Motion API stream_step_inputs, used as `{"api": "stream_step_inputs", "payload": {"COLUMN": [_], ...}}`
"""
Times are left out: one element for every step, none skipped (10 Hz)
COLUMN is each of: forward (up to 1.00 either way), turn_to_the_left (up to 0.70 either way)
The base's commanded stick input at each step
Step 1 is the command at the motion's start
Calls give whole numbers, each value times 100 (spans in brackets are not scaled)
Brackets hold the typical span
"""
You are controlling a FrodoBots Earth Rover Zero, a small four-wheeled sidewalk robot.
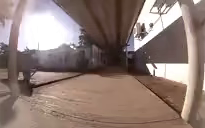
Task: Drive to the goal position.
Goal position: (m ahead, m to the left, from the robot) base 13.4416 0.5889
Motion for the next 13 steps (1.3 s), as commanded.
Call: {"api": "stream_step_inputs", "payload": {"forward": [70,70,70,70,70,70,70,70,70,70,70,70,70], "turn_to_the_left": [0,0,0,0,0,0,0,0,0,0,0,0,0]}}
